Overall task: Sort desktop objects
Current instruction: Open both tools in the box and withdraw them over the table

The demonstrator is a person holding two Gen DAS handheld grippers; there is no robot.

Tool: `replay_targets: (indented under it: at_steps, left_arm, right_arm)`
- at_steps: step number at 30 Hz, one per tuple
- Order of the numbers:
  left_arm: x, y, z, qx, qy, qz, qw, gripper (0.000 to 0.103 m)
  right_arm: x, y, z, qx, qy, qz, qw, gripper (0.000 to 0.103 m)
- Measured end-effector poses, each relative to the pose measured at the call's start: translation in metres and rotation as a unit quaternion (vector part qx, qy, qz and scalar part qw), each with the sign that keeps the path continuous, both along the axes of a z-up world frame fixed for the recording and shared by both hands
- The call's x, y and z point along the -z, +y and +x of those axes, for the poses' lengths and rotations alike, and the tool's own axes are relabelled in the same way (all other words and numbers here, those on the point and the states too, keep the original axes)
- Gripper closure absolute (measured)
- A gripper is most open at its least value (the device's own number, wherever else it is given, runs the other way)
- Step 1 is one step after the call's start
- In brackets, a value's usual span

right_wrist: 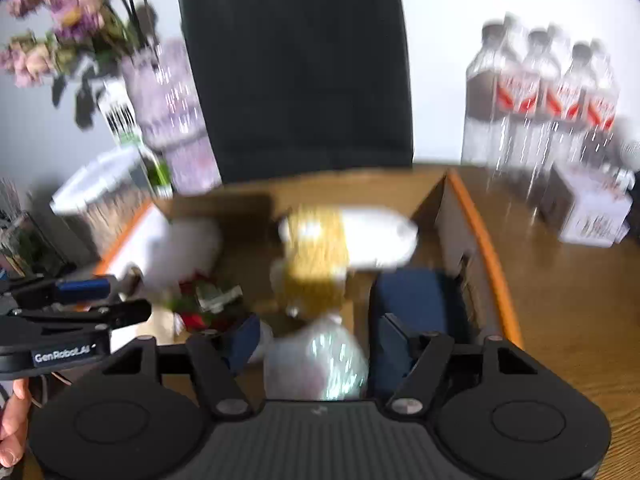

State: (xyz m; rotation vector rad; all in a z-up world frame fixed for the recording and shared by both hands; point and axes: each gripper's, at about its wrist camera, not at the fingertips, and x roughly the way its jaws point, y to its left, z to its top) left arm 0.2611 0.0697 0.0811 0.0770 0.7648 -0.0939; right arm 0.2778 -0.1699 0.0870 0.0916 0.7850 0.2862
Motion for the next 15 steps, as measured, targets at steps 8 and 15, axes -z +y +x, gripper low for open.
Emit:
replay_targets:
  at_steps: [8,15]
  left_arm:
    - [-0.037,-0.013,-0.074,0.008,-0.065,-0.017,0.9977,0.012]
    - [-0.025,-0.04,-0.167,0.01,-0.117,-0.005,0.9931,0.0]
  right_arm:
    - [-0.022,-0.012,-0.064,0.0,-0.043,0.004,0.999,0.031]
    - [-0.012,-0.02,-0.163,-0.026,-0.106,-0.008,0.994,0.014]
